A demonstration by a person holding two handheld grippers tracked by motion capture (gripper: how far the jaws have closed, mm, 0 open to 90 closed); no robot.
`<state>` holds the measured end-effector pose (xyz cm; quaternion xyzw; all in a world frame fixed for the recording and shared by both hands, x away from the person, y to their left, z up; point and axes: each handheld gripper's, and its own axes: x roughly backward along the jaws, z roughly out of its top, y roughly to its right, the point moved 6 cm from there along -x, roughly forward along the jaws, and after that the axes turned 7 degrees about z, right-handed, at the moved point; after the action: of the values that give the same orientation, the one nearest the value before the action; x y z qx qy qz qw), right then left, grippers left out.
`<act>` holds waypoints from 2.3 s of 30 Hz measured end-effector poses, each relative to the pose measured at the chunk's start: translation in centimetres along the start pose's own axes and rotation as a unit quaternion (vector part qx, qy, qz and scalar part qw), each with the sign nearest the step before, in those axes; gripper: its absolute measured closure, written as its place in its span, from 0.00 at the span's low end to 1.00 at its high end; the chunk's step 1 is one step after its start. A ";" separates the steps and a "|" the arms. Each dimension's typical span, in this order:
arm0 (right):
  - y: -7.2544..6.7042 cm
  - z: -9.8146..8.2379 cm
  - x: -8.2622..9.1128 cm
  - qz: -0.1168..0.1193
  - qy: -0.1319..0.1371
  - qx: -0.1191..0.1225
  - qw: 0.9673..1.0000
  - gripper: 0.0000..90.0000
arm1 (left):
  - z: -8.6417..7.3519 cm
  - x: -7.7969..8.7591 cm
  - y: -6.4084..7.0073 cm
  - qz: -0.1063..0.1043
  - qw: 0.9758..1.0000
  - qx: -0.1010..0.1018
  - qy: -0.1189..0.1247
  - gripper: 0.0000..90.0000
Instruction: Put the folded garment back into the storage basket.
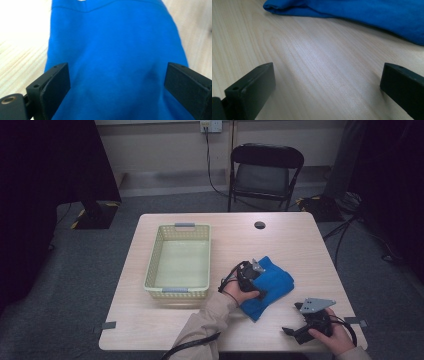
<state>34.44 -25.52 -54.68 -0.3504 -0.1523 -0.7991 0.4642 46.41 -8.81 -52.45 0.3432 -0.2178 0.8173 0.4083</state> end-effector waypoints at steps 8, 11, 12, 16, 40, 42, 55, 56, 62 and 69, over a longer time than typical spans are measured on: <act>0.0 0.0 0.0 0.000 0.000 -0.001 1.000 0.00 | -0.4 -1.0 -0.5 -0.007 1.000 0.029 -0.010 0.06; 0.0 0.0 0.0 0.000 0.000 0.000 1.000 0.00 | -0.4 -1.1 -0.5 -0.005 1.000 0.028 -0.011 0.05; 0.0 0.0 0.0 0.000 0.000 -0.001 1.000 0.00 | -0.4 -1.1 -0.4 -0.005 1.000 0.022 -0.013 0.05; 0.0 0.0 0.0 0.000 0.000 -0.001 1.000 0.00 | -0.4 -1.1 -0.4 -0.005 1.000 0.015 -0.012 0.06; 0.0 0.0 0.0 0.000 0.000 0.000 1.000 0.00 | 0.1 0.1 0.0 -0.022 0.998 0.052 -0.010 0.76; 0.0 0.0 0.0 0.000 0.000 0.000 1.000 0.00 | 0.2 0.3 0.0 -0.023 0.998 0.059 -0.007 0.79; 0.0 0.0 0.0 0.000 0.000 -0.001 1.000 0.00 | 1.6 2.0 -0.1 -0.025 0.998 0.051 0.003 0.84; 0.0 0.0 0.0 0.000 0.000 -0.001 1.000 0.00 | 1.7 2.2 -0.1 -0.023 0.999 0.049 0.003 0.84; 0.0 0.0 0.0 0.000 0.000 0.000 1.000 0.00 | 2.6 3.8 -0.6 -0.018 0.999 0.048 0.011 0.84; 0.0 0.0 0.0 0.000 0.000 0.000 1.000 0.00 | 3.6 5.9 -1.3 -0.008 0.999 0.044 0.021 0.84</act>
<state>34.44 -25.52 -54.68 -0.3506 -0.1525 -0.7991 0.4641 46.29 -7.27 -45.55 0.3454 -0.1698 0.8300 0.4037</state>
